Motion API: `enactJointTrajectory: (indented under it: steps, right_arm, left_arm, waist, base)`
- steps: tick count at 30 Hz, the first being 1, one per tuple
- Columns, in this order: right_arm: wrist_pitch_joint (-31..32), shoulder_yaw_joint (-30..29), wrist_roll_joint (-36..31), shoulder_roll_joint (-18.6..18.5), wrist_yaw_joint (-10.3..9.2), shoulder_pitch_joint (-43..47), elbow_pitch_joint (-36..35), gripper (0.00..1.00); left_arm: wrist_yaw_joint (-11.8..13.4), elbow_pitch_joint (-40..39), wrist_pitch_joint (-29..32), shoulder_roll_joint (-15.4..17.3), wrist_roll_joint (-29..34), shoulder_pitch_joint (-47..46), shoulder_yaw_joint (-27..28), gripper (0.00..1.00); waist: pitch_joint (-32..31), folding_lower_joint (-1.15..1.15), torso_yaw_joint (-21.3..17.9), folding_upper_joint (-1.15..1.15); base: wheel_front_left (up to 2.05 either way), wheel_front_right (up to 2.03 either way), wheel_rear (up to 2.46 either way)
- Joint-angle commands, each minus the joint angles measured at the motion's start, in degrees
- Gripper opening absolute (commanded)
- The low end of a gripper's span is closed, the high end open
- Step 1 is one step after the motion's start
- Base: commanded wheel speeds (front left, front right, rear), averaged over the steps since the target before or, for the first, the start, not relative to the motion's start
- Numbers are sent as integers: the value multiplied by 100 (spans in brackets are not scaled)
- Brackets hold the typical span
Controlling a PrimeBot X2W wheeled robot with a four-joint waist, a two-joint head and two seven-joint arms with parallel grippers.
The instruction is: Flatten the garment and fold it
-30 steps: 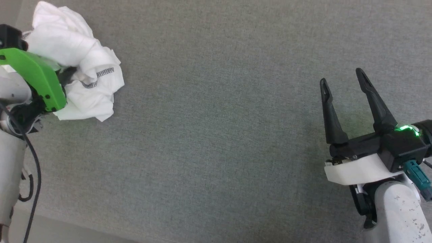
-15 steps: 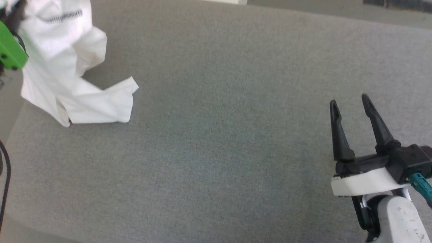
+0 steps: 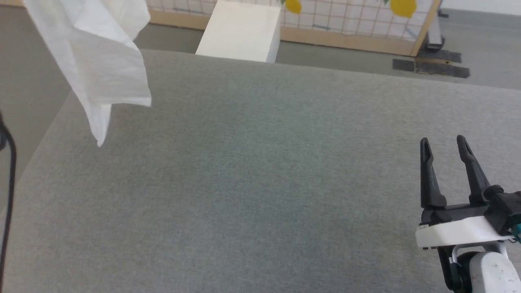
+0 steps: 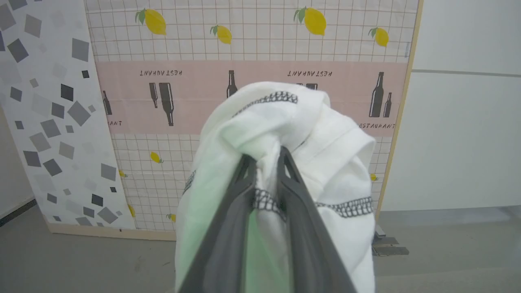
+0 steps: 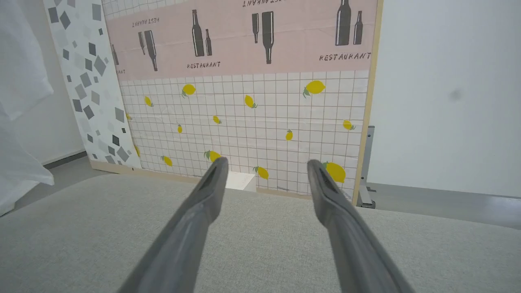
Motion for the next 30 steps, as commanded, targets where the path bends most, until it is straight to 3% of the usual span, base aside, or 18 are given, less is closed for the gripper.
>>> enactJointTrajectory:
  steps: [1, 6, 12, 20, 25, 30]
  right_arm:
    - [-40, -37, 52, -3, -9, 68, 19, 100]
    - [-44, -136, 102, -3, -9, 58, -1, 100]
    - [-45, -279, 145, -3, -9, 73, -66, 100]
    - [-45, -633, 127, -3, -9, -9, -150, 100]
    - [-45, -823, 115, -3, -9, -72, -167, 100]
    - [-45, -796, 154, -3, -9, -171, -175, 100]
  left_arm:
    - [69, -74, 6, -180, 44, -202, -65, 0]
    - [232, -156, 18, -778, -47, -695, -243, 0]
    - [226, -132, -51, -1590, -284, -1034, -521, 0]
    - [221, -495, -57, -2439, -684, -664, -932, 0]
    - [305, -819, -28, -2684, -918, 178, -1268, 0]
    - [232, -816, -63, -2484, -763, 1252, -1788, 0]
  waist:
    - [-205, 0, -252, 0]
    - [-287, 0, -511, 0]
    - [-304, 0, -809, 0]
    - [-157, 0, -1172, 0]
    - [-11, 0, -1346, 0]
    - [208, 0, -1484, 0]
  base:
    - [0, 0, 0]
    - [0, 0, 0]
    - [0, 0, 0]
    - [0, 0, 0]
    - [0, 0, 0]
    - [0, 0, 0]
